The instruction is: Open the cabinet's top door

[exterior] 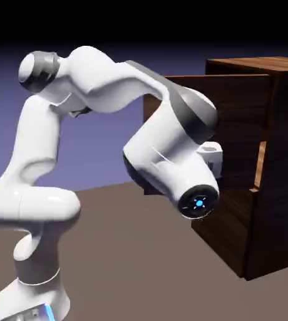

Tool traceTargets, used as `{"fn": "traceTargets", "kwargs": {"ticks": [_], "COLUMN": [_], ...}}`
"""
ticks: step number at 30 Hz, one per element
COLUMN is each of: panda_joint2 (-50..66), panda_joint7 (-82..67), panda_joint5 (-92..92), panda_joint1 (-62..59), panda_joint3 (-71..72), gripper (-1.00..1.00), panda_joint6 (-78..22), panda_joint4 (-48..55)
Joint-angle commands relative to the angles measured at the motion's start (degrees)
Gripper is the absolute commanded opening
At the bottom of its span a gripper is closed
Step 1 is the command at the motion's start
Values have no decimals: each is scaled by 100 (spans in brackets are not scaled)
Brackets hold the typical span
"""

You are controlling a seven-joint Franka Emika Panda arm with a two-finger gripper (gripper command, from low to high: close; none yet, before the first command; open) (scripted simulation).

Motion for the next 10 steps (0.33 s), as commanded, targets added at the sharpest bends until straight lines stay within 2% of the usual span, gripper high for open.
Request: {"fn": "traceTargets", "kwargs": {"ticks": [1,10], "panda_joint2": [-208,-2076], "panda_joint7": [-59,44], "panda_joint5": [-171,-1392], "panda_joint1": [-115,-902], "panda_joint3": [150,1509], "gripper": [-100,-100], "panda_joint6": [43,731], "panda_joint4": [170,1268]}}
